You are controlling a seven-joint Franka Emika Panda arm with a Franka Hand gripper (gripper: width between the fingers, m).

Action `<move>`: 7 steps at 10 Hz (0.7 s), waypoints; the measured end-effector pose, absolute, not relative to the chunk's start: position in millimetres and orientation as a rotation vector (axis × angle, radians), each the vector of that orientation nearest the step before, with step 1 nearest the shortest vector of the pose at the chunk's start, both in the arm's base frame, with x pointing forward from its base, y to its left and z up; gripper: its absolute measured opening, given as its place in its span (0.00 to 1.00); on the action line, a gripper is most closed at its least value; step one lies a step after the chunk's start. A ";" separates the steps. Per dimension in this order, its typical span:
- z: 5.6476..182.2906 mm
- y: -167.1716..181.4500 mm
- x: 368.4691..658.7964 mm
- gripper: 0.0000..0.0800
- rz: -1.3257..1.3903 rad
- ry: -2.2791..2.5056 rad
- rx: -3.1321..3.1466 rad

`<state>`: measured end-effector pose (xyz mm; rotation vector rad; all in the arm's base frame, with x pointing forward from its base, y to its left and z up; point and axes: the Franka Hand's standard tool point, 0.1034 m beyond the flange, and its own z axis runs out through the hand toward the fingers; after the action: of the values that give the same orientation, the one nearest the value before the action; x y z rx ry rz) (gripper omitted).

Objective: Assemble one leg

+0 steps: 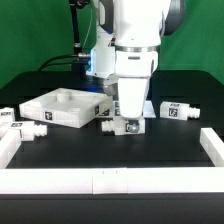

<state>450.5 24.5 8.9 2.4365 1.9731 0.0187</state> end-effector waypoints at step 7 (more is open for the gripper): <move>18.6 26.8 440.7 0.36 0.017 1.925 2.471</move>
Offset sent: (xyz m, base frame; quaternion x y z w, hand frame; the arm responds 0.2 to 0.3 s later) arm 0.0000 0.0000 0.0000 0.0000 0.0000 0.0000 1.0000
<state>440.7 26.8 18.6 2.4706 1.9250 0.0165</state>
